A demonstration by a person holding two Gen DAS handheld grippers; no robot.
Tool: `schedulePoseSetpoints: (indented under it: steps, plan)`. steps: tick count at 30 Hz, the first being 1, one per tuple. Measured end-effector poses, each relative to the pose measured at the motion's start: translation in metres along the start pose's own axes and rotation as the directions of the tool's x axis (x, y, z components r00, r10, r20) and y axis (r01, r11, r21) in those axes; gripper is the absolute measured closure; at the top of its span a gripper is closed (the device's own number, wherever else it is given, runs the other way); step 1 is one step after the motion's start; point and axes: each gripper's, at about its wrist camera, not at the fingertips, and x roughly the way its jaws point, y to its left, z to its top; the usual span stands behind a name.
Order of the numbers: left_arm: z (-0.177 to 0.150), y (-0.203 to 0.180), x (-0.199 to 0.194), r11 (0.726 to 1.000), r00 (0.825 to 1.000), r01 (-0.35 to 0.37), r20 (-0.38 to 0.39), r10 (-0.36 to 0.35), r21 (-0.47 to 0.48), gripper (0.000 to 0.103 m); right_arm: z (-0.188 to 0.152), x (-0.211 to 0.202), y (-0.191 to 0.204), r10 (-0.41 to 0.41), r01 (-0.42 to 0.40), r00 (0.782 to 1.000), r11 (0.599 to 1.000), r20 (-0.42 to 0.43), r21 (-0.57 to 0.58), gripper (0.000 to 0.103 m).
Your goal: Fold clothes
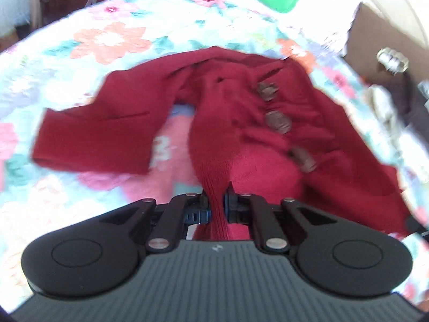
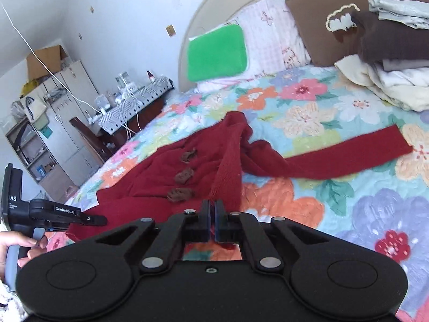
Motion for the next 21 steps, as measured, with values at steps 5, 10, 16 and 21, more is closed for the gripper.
schedulePoseSetpoints:
  steps: [5, 10, 16, 21]
  plan:
    - [-0.001, -0.008, 0.027, 0.999, 0.992, -0.042, -0.117, 0.041, -0.011, 0.094, -0.025, 0.020, -0.028, -0.105, 0.113, 0.988, 0.991, -0.111, 0.066, 0.096]
    - [-0.004, -0.006, 0.032, 0.999, 0.990, -0.037, -0.137, 0.032, -0.036, 0.065, -0.026, 0.024, -0.033, -0.083, 0.098, 0.990, 0.986, -0.116, 0.132, 0.084]
    - [-0.006, -0.001, 0.043, 0.997, 0.988, 0.030, -0.147, -0.040, -0.071, 0.078, -0.029, 0.046, -0.046, -0.110, 0.134, 0.984, 0.976, -0.141, 0.174, 0.063]
    - [-0.007, -0.014, 0.032, 0.991, 0.987, 0.136, -0.084, -0.137, -0.016, 0.097, -0.035, 0.074, -0.036, -0.171, 0.183, 0.976, 0.980, -0.136, 0.084, 0.047]
